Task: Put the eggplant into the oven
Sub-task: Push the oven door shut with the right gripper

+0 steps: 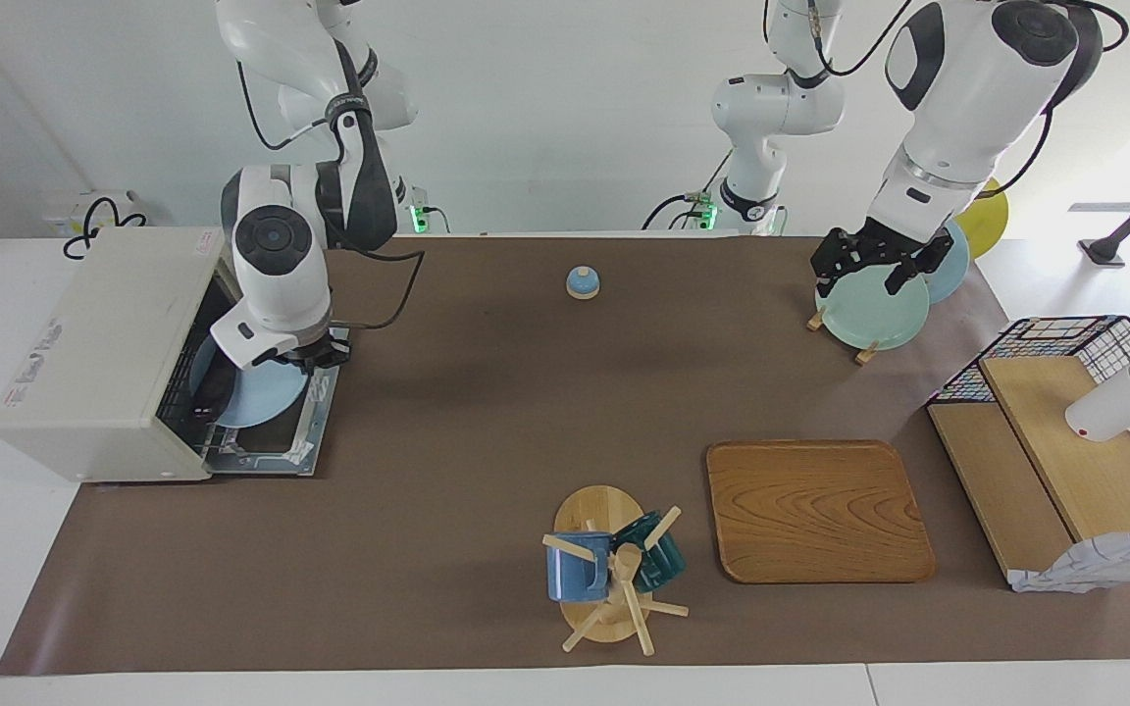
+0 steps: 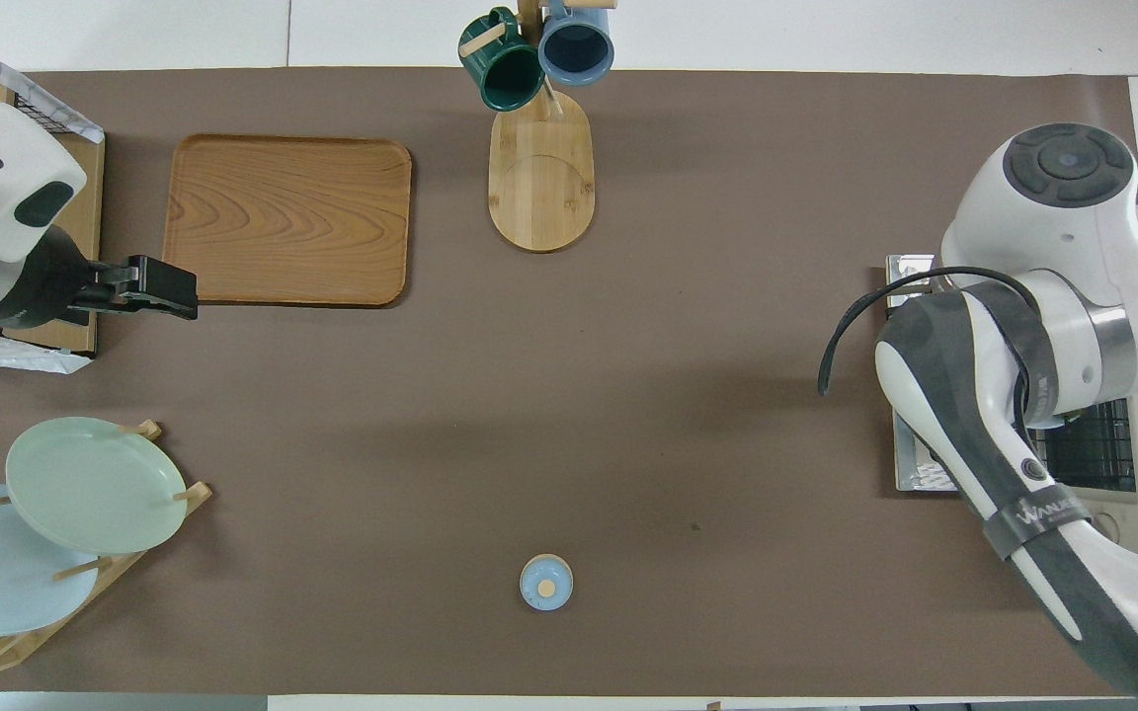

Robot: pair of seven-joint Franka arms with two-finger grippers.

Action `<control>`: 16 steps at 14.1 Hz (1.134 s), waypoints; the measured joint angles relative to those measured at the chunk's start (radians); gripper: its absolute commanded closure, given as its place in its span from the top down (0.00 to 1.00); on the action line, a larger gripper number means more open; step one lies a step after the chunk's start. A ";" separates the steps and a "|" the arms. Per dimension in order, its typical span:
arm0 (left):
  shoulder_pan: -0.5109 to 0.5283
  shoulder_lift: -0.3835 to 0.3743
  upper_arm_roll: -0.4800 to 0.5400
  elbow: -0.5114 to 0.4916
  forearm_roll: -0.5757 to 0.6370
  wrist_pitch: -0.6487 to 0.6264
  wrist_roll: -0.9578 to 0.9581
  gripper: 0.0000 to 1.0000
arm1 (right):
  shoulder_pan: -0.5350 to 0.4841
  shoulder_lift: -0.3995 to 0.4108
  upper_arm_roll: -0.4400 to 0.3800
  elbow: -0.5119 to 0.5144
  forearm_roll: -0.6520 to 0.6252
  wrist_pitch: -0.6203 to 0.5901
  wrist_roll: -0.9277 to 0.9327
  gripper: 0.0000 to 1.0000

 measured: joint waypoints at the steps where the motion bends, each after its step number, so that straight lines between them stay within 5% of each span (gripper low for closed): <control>1: 0.000 0.000 0.000 0.000 0.000 0.000 0.000 1.00 | -0.022 -0.006 0.000 -0.016 0.000 0.011 -0.020 0.00; 9: 0.001 -0.003 0.004 0.001 0.000 0.000 0.000 1.00 | -0.153 -0.073 0.001 -0.191 0.000 0.148 -0.145 0.00; 12: 0.002 -0.004 0.004 0.001 0.000 0.000 0.000 1.00 | -0.156 -0.088 0.001 -0.217 0.000 0.166 -0.145 0.26; 16: 0.004 -0.004 0.004 0.001 0.000 0.000 0.000 1.00 | -0.156 -0.088 0.007 -0.221 0.000 0.170 -0.146 0.37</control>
